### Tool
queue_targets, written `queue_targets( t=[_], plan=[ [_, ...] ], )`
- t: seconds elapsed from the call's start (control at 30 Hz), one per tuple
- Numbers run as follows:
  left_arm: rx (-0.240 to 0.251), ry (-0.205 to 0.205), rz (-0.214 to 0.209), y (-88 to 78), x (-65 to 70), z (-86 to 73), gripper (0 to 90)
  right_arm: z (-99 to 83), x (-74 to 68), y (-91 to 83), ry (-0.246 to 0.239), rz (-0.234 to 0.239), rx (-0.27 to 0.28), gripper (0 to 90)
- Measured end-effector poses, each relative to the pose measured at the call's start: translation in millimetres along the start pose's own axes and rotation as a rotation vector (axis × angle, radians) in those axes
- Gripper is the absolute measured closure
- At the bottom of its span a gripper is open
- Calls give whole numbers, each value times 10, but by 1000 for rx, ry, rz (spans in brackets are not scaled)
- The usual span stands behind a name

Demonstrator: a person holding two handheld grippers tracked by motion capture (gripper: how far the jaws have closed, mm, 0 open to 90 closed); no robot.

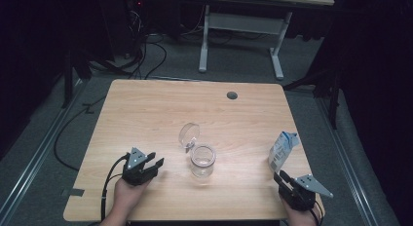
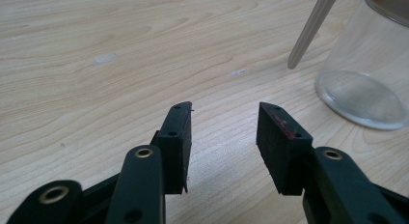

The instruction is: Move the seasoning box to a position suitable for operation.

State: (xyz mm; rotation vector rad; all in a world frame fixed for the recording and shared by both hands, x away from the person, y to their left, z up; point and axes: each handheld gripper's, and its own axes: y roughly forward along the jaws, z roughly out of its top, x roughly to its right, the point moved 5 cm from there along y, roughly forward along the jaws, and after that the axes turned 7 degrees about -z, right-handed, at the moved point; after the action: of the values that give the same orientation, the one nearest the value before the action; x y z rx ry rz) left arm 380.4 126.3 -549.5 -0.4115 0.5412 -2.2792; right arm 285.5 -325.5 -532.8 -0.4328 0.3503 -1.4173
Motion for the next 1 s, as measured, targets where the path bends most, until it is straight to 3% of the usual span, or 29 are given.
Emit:
queue_targets(
  t=[0.33,0.47,0.83,1.0],
  plan=[
    [9,6,-29,-48,48,-22,559,48,109,60,31,-61,10,542],
    [17,-2,-30,-97,29,-53,559,95,139,87,34,-72,22,525],
    [42,-43,19,-373,-96,-191,559,386,170,198,9,-114,92,562],
    [56,-58,40,-468,-147,-230,559,441,199,244,15,-108,103,641]
  ],
)
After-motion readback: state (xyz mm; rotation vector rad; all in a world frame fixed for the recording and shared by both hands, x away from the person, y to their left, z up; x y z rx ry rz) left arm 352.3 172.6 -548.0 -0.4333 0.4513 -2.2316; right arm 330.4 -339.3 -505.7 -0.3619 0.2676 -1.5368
